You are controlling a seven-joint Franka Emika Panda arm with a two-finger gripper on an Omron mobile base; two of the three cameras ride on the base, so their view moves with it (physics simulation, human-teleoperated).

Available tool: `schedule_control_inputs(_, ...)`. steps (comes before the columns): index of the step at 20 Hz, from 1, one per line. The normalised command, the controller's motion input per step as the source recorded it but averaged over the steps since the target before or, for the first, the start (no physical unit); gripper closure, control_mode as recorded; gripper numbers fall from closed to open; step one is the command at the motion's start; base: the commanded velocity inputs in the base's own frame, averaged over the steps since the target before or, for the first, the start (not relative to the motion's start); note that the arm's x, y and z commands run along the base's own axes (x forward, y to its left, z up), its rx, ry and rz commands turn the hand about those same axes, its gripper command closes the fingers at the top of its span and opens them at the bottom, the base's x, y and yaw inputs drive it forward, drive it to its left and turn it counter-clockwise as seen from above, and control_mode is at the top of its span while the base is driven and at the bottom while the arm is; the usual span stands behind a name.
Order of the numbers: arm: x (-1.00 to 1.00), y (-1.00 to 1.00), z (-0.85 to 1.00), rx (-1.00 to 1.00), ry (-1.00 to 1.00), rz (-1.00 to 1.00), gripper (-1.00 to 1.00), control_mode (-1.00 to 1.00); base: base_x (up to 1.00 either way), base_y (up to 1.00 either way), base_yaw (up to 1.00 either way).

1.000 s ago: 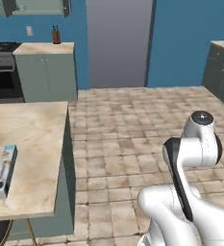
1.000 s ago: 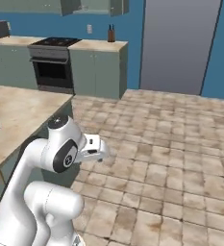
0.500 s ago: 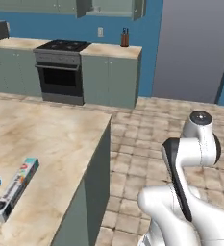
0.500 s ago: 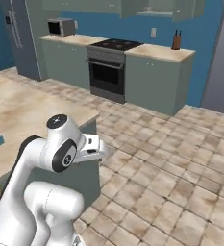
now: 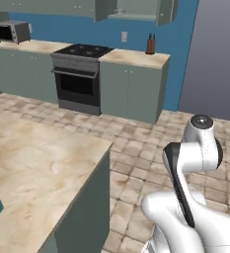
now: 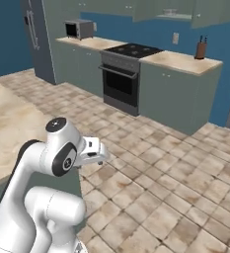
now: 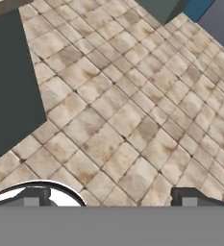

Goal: Retrieve the tupperware and aluminum foil from the cabinet and place them on the dining counter near the plate with potato and mushroom to prepare for storing leftovers.

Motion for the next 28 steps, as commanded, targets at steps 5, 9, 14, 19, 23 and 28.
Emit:
schedule_control_inputs(5,0.00,0.00,0.00,0.00,0.00,0.00,-1.00,1.00,1.00,-1.00,0.17)
schedule_control_inputs(9,0.00,0.00,0.00,0.00,0.00,0.00,-1.00,1.00,1.00,-1.00,0.14)
schedule_control_inputs(14,0.00,0.00,0.00,0.00,0.00,0.00,-1.00,1.00,1.00,-0.92,0.09)
schedule_control_inputs(19,0.00,0.00,0.00,0.00,0.00,0.00,-1.00,1.00,1.00,-0.70,0.01)
schedule_control_inputs(23,0.00,0.00,0.00,0.00,0.00,0.00,-1.00,1.00,1.00,-0.41,0.00)
schedule_control_inputs(28,0.00,0.00,0.00,0.00,0.00,0.00,-1.00,1.00,1.00,-0.08,-0.03)
